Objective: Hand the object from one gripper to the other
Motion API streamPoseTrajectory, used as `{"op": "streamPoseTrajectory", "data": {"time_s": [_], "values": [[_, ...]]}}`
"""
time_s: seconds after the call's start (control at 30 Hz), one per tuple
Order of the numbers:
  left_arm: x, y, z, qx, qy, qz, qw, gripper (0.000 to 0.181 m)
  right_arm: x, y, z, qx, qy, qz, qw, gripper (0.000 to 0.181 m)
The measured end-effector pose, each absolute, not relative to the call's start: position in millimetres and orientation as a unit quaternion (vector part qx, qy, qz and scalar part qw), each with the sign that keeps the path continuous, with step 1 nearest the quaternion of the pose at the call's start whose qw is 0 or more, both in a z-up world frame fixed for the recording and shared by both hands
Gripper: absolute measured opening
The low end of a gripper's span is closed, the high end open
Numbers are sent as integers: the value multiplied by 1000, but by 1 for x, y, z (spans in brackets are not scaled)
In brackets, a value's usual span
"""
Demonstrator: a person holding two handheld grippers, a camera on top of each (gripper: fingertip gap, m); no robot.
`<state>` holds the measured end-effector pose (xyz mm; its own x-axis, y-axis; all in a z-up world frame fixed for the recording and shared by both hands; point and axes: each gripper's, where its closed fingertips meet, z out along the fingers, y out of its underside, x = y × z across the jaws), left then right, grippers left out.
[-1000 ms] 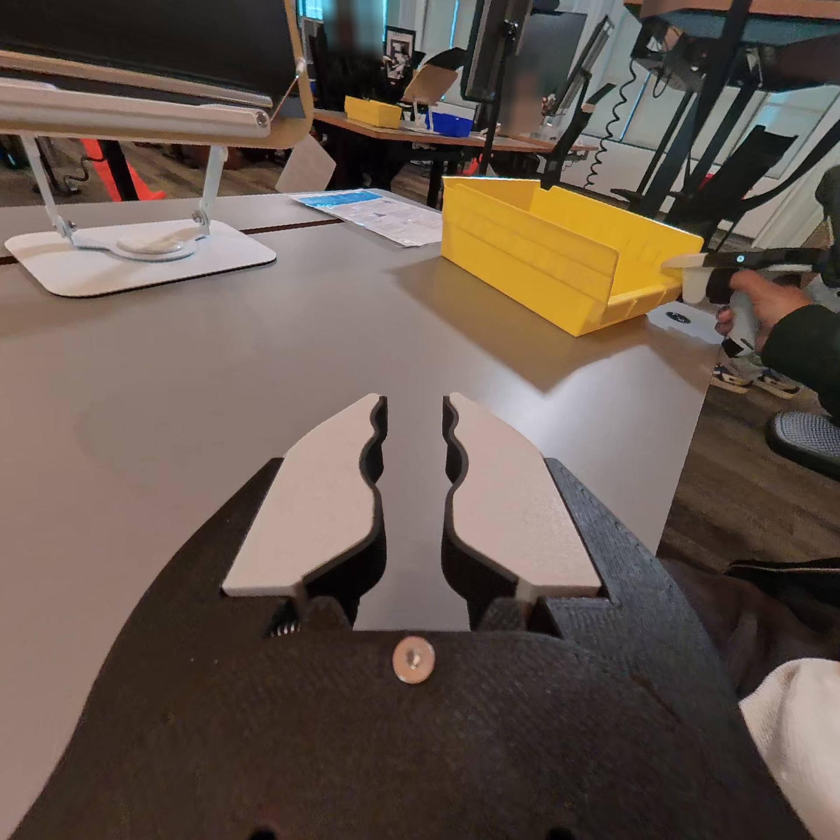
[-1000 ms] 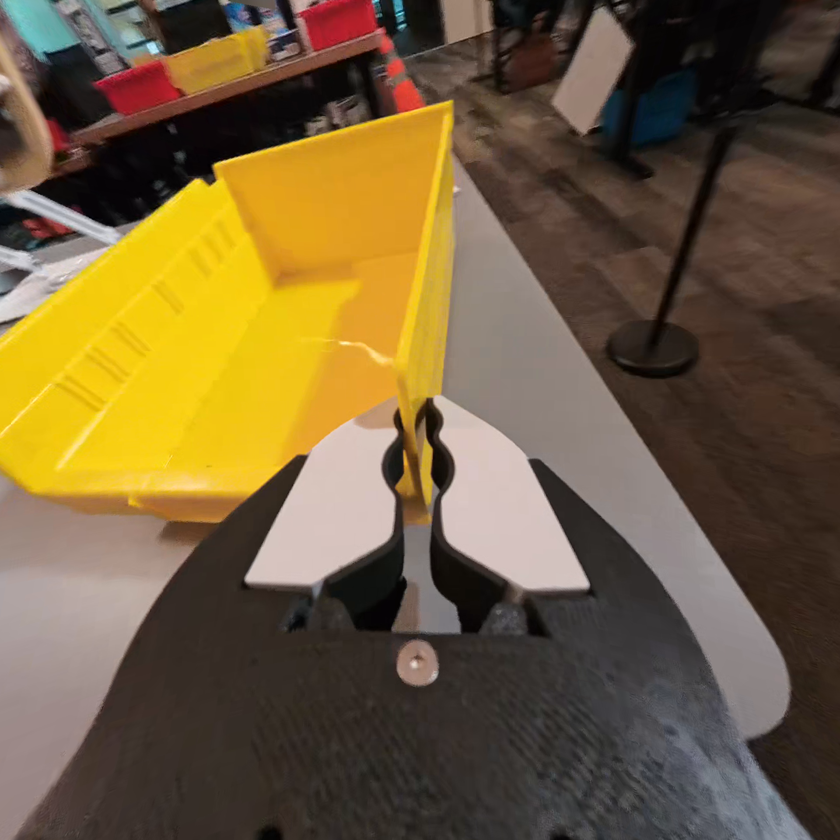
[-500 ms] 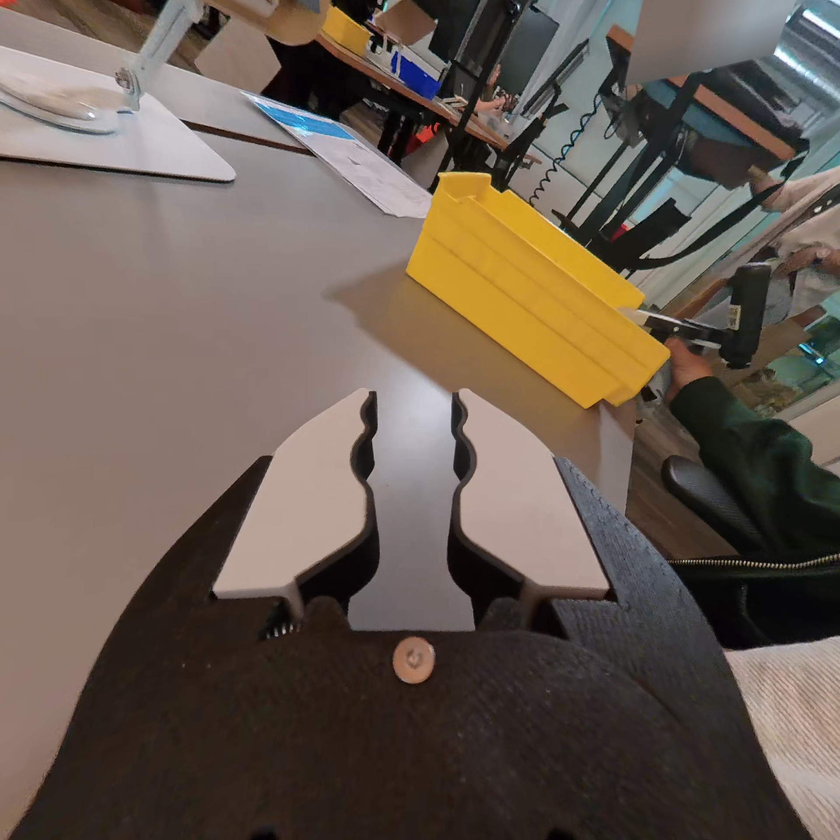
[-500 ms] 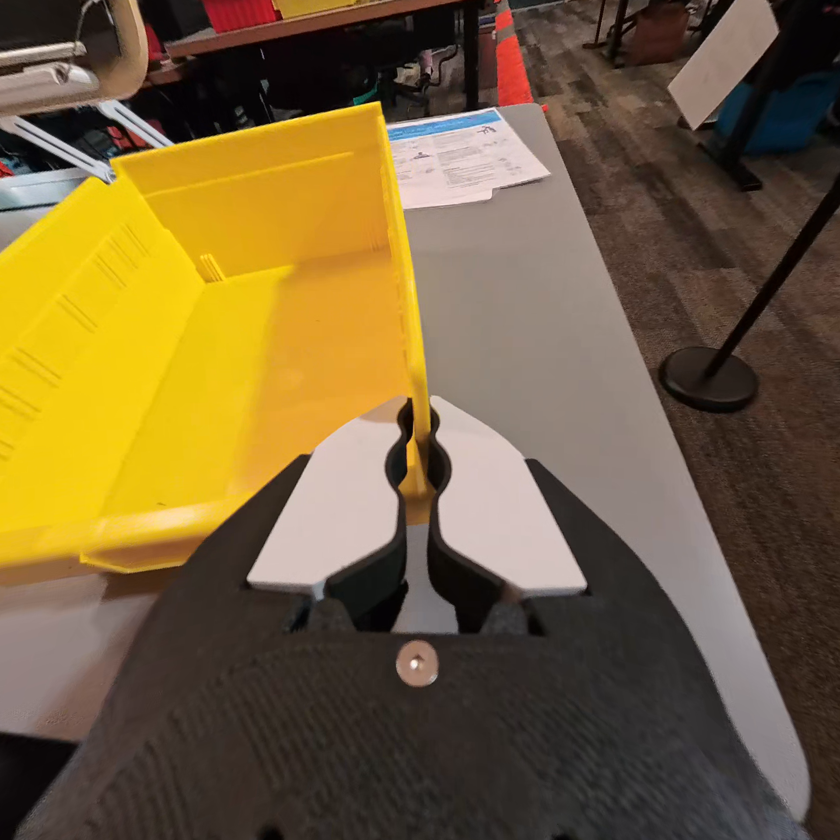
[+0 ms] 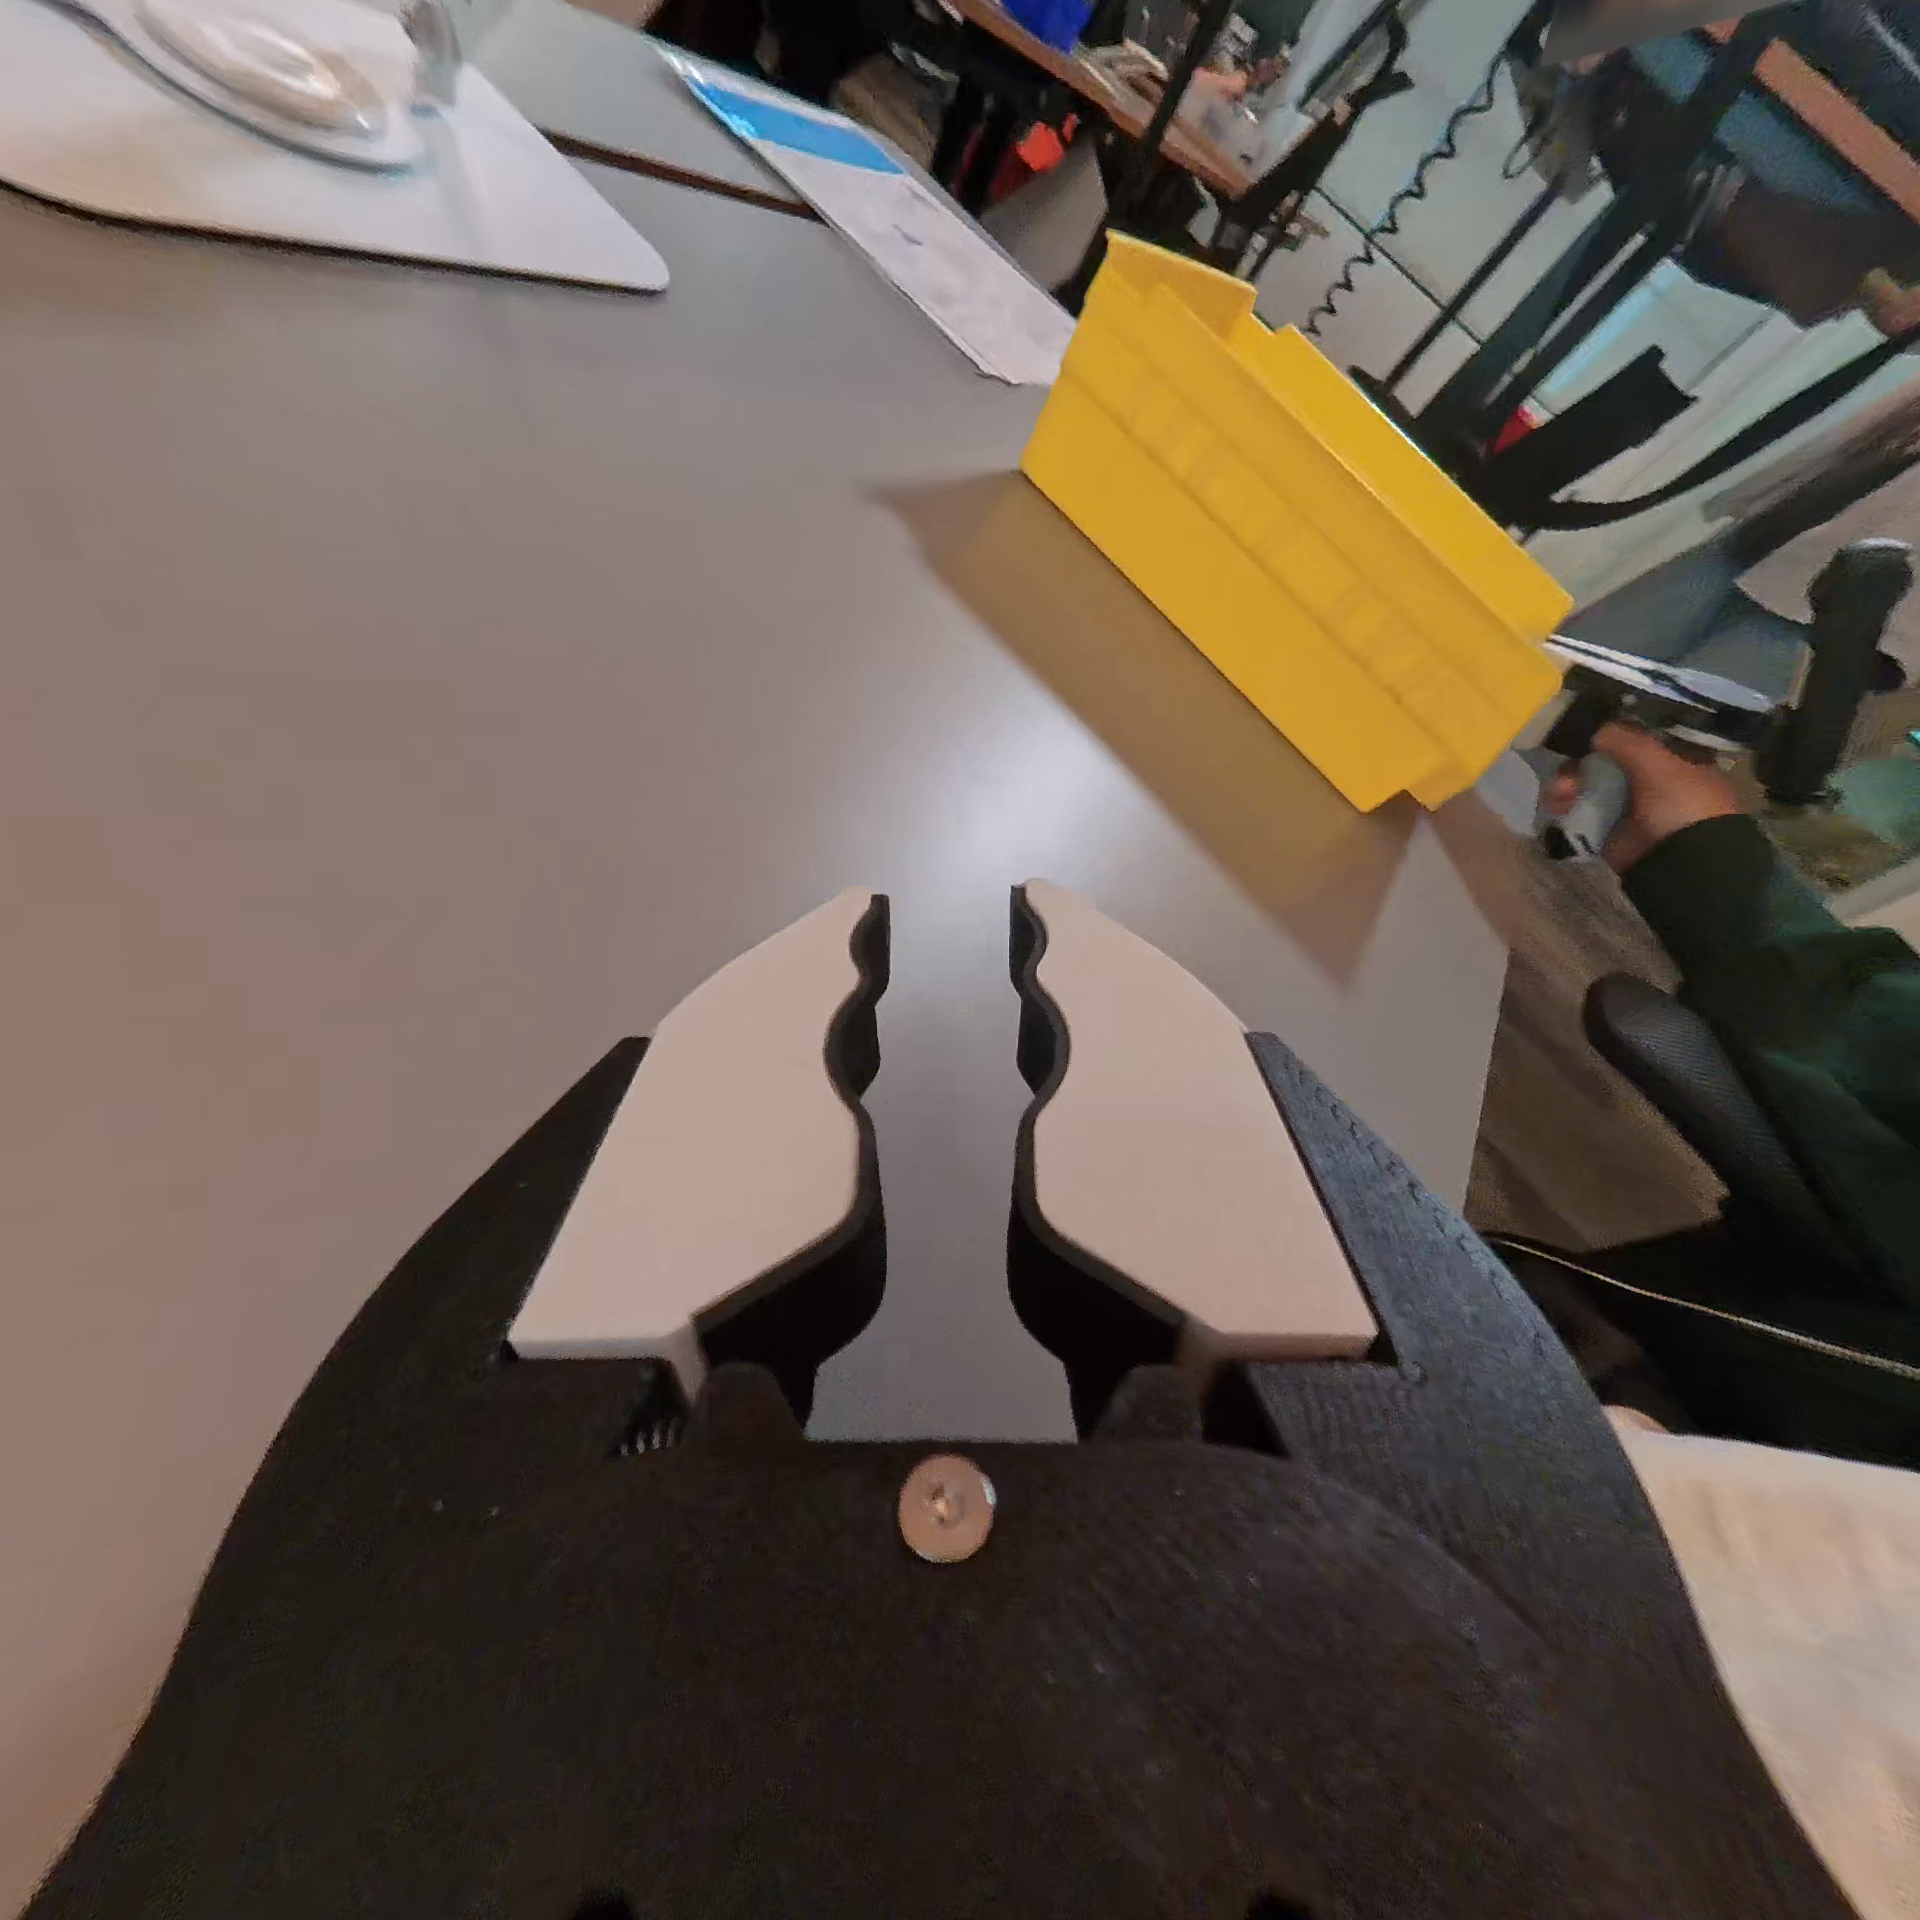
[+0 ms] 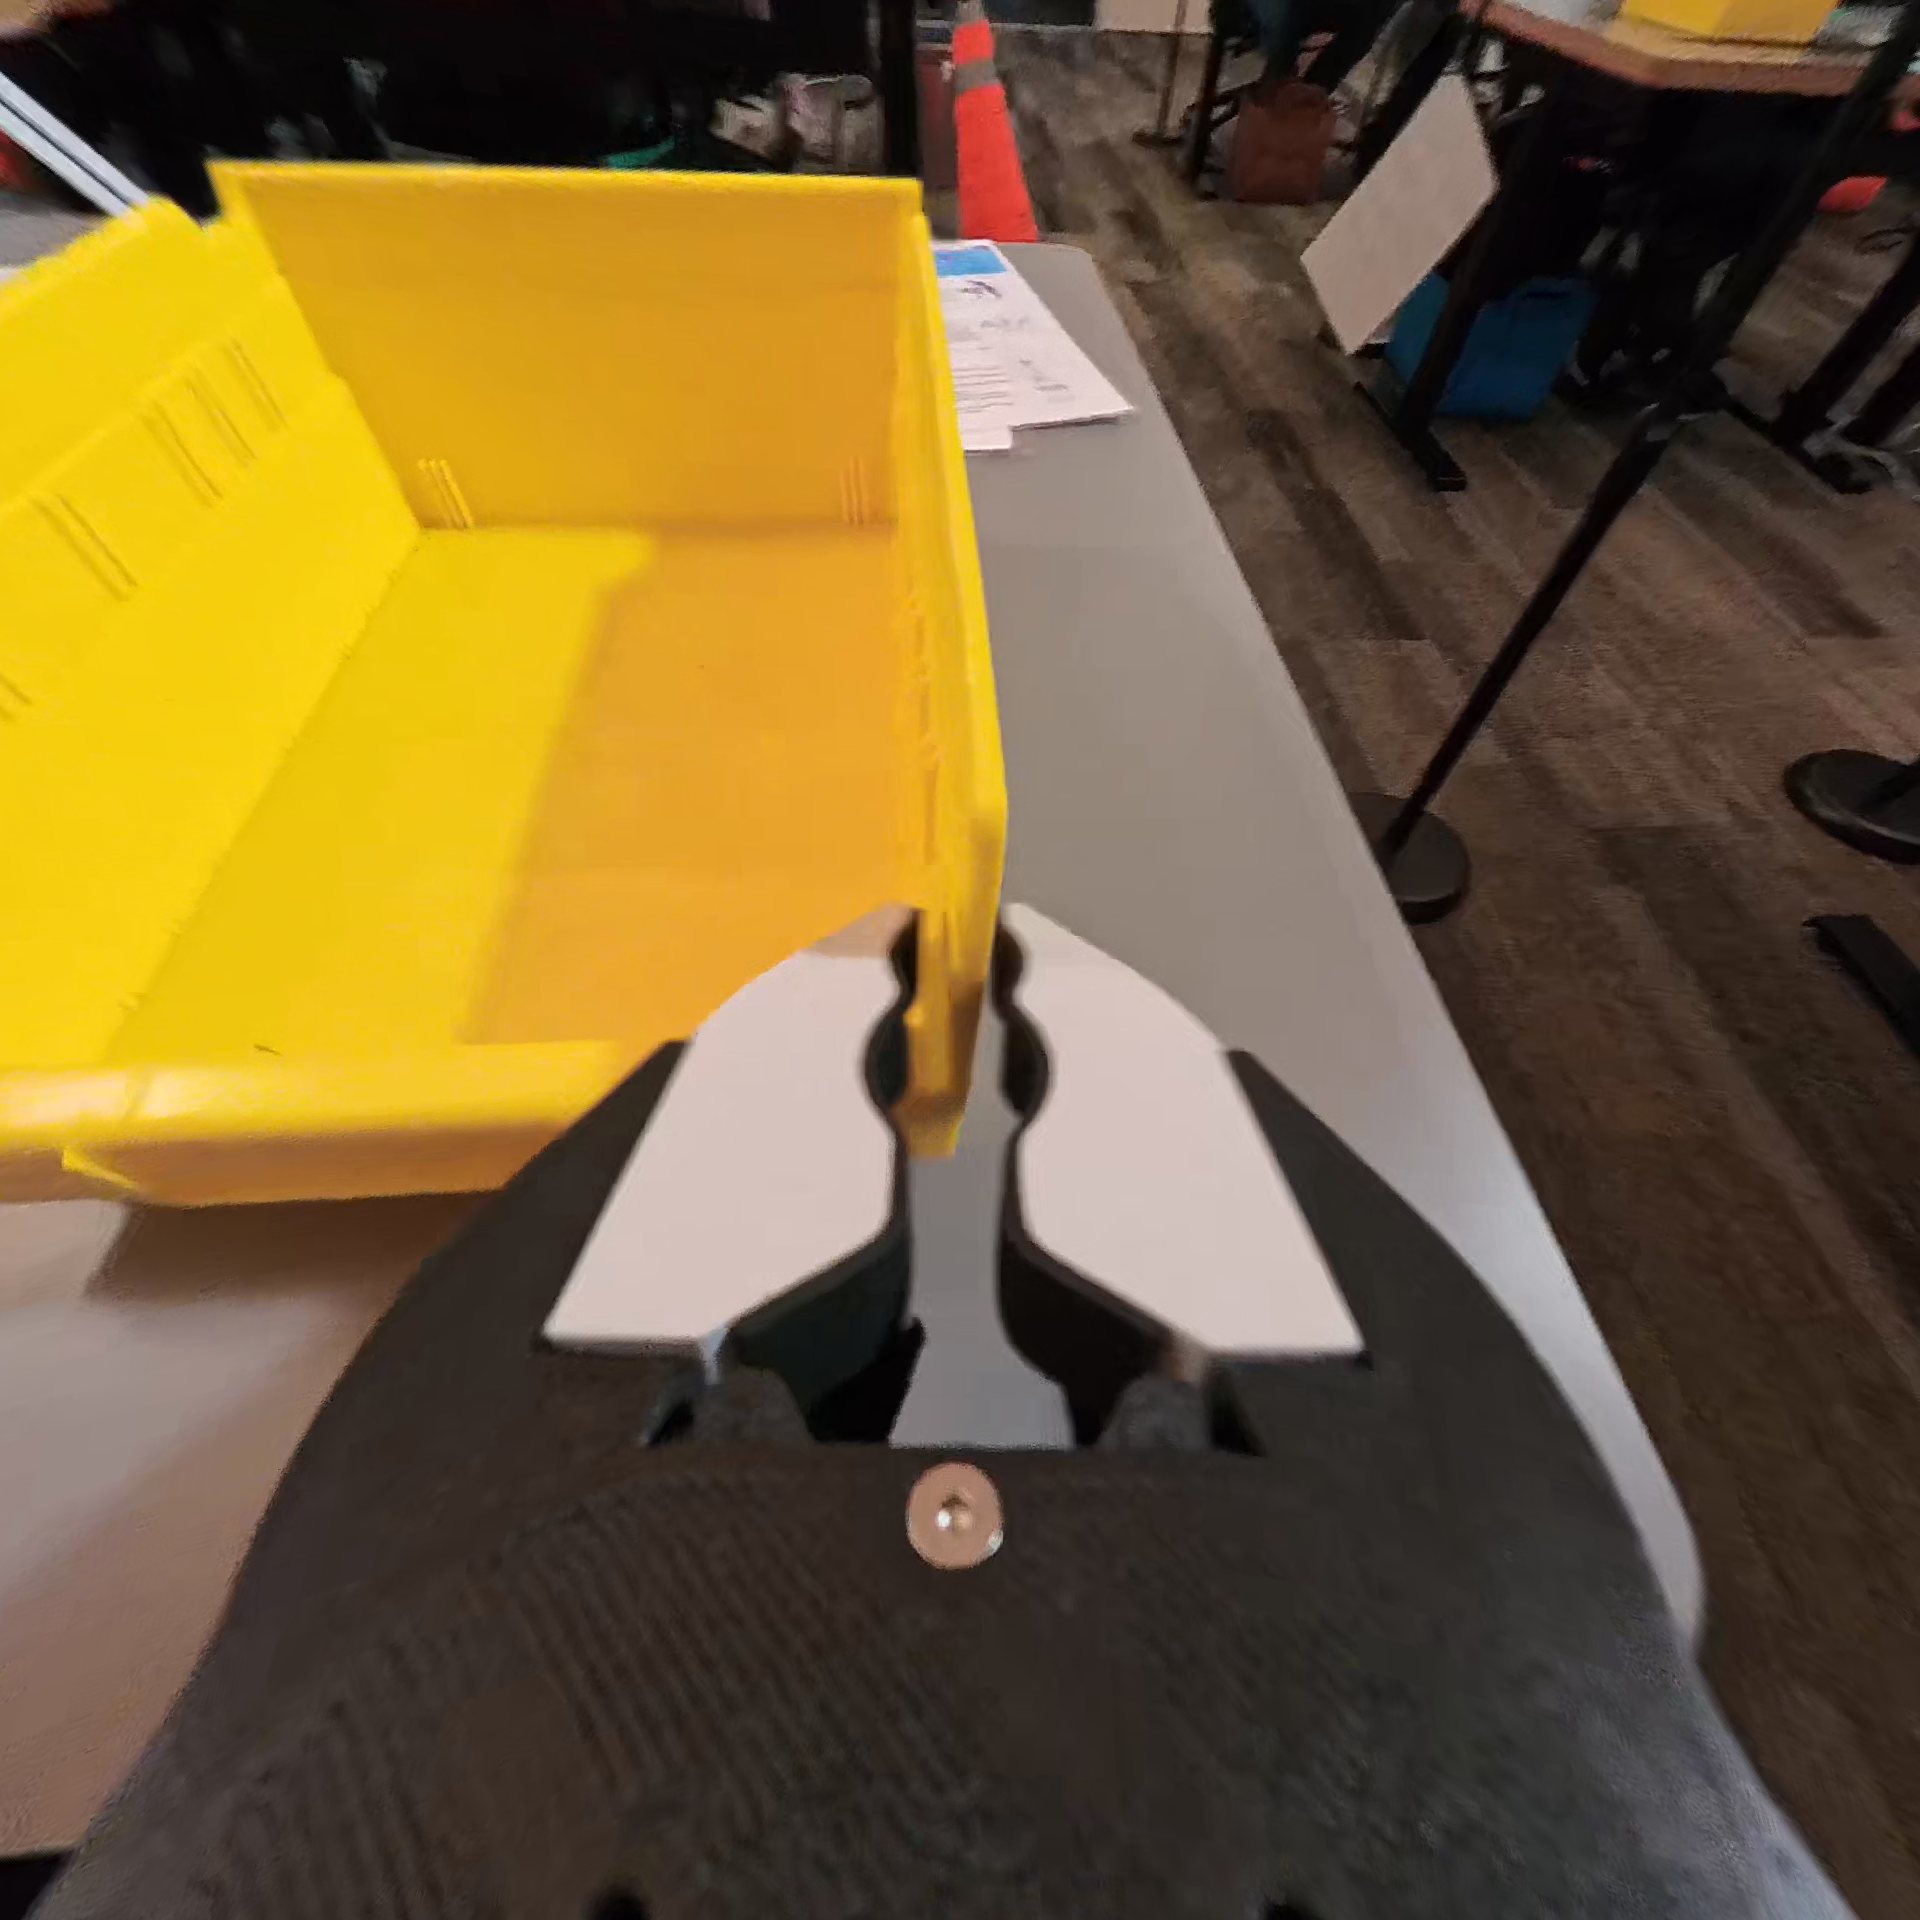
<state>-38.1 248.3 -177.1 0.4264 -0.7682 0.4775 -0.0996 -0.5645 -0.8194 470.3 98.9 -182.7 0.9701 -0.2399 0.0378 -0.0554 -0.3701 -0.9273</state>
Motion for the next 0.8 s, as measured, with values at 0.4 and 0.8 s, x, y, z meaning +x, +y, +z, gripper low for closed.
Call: {"op": "streamPoseTrajectory", "data": {"time_s": [0.4,0.8], "values": [[-49,219,-190,-771,325,-393,381,22,185,141,-53,-617,-213,99,751,46],[-43,225,-191,-765,364,-348,403,23,65,191,-141,-702,-300,170,623,39]]}}
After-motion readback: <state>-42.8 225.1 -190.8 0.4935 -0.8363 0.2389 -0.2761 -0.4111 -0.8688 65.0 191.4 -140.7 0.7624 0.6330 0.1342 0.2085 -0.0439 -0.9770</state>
